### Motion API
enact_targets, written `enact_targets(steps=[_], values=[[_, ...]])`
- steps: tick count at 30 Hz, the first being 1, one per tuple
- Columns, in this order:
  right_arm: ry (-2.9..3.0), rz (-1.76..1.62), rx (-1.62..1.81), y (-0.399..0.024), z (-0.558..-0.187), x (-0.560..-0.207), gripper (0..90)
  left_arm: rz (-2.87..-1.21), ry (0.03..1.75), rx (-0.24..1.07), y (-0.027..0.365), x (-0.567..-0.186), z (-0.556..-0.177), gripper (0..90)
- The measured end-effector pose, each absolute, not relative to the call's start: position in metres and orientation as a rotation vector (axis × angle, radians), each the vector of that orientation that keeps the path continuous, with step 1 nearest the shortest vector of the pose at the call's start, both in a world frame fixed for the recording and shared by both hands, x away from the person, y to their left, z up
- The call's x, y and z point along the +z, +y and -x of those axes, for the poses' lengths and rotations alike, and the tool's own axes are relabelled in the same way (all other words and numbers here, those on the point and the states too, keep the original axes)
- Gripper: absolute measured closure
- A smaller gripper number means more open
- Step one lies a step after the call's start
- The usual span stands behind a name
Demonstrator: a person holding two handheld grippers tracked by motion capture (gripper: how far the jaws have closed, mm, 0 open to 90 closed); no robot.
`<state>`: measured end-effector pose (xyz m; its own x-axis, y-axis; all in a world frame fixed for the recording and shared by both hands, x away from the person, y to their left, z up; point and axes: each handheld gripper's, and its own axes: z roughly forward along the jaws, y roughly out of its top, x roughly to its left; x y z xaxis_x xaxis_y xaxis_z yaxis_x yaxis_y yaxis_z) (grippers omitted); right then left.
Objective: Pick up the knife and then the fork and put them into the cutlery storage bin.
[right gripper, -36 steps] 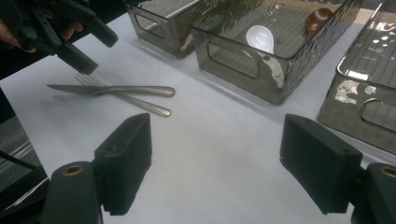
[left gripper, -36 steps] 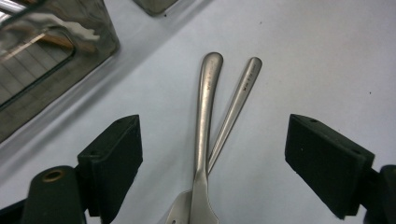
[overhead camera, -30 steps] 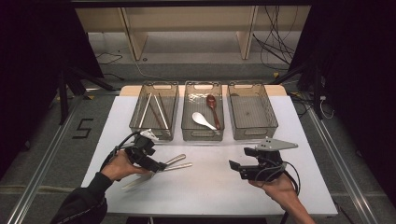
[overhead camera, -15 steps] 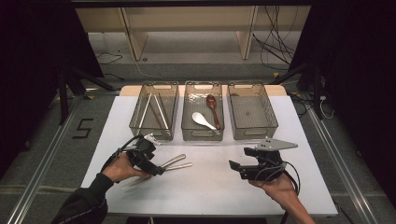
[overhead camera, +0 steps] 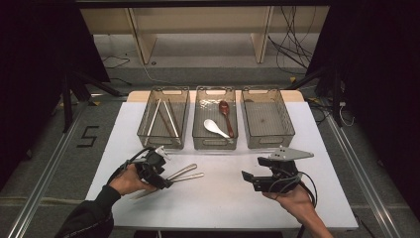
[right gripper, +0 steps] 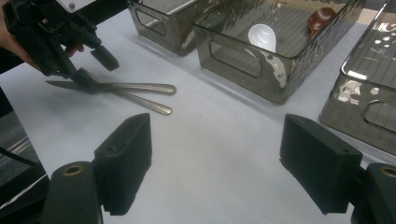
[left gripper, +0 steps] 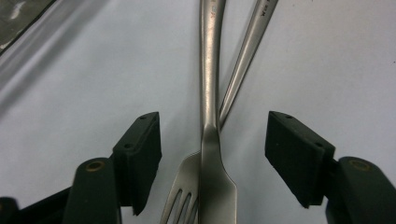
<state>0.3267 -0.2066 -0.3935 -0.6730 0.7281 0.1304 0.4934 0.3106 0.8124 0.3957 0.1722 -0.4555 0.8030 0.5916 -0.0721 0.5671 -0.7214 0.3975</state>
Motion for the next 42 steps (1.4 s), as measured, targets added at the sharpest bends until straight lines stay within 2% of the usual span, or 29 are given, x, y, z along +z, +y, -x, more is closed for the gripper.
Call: enact_targets(steps=[15,22,35,42], values=[[2.325,-1.103,1.286,-0.205,-0.326,-0.394,26.1,-2.668,0.797,0.097,0.165,-0.467,-0.397,56.3],[2.327,-1.1,1.283,-0.205,-0.326,-0.394,26.2,-2.691,0.753,0.117,0.161,-0.467,-0.396,68.3],[2.332,-1.099,1.279,-0.204,-0.326,-0.394,26.3,-2.676,0.773,0.086,0.164,-0.465,-0.398,77.8],[2.331,-1.098,1.28,-0.204,-0.326,-0.394,26.4,-2.663,0.797,0.058,0.166,-0.464,-0.399,78.6]])
